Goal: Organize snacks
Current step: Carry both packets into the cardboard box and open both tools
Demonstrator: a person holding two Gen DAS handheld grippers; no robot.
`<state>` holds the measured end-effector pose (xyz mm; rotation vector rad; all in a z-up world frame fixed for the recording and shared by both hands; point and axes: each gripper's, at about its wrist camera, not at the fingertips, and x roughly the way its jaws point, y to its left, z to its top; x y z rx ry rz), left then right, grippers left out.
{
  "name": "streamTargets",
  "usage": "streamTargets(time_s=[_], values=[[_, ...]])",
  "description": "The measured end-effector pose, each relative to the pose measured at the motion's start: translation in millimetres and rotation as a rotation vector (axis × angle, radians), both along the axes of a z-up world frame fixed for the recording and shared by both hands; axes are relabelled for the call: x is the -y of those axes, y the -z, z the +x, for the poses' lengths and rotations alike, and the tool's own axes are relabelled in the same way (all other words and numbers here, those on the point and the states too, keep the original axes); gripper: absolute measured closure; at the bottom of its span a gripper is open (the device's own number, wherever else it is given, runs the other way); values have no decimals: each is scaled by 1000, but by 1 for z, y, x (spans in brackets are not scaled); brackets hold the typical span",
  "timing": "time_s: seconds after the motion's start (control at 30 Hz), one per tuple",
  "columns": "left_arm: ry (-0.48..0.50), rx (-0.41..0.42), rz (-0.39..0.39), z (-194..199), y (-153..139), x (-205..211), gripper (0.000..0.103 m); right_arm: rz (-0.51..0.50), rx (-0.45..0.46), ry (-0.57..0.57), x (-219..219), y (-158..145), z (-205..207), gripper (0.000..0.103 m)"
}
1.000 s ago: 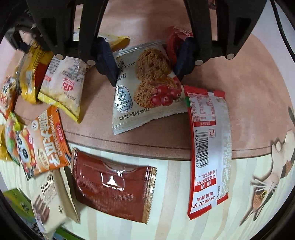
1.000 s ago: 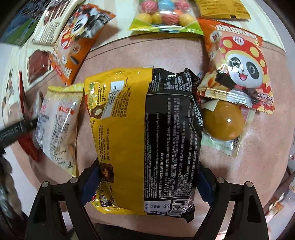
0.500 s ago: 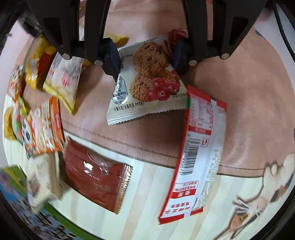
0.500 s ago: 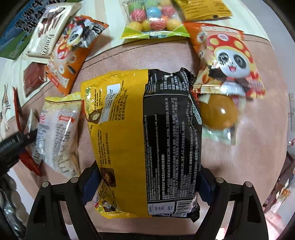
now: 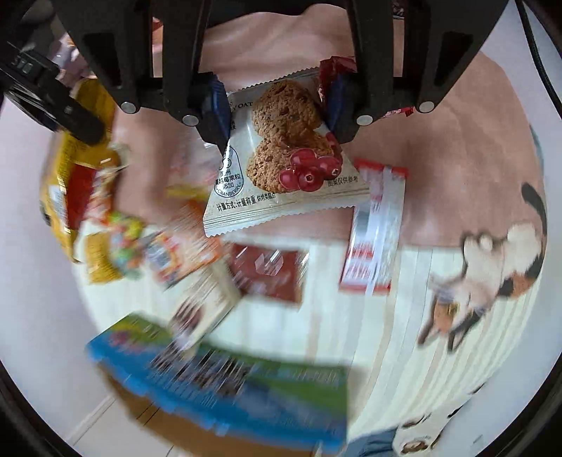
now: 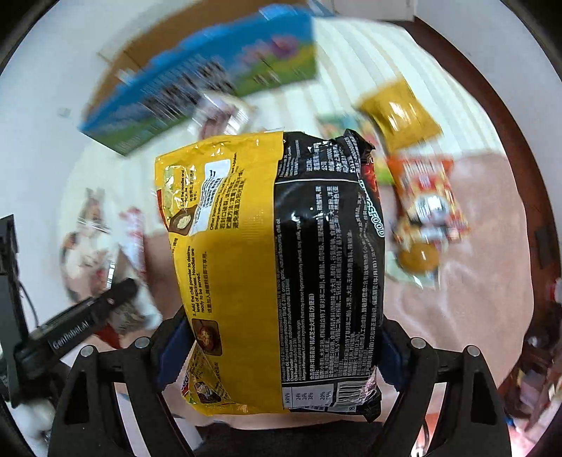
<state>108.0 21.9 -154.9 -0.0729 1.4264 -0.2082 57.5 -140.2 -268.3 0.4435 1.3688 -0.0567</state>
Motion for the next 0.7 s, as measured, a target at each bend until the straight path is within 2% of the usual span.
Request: streamTargets(time_s=[0.17,0.2,0.27,0.33,0.37,0.47,0.57,0.7], values=[[10,81,-96,71,-71,10,61,43,116,-56,13,-67,64,13],[12,91,-103,89,-66,5,61,46,133,-71,14,-78,76,13],[11,122,-108,130,-87,14,61,52,172,-93,19,-97,111,13],[11,137,-94,172,-90,22,61,27,199,-118,21,-108,148,13],[6,139,-88,181,-90,28,61,10,215,-121,24,-113,169,13],[-1,126,-64,239,-87,41,61,-10,212,-141,28,-110,226,13],[-5,88,-34,292,-65,53,61,-31,174,-165,33,-87,288,13],[13,26,11,346,-19,68,61,-55,107,-189,35,-55,344,13]])
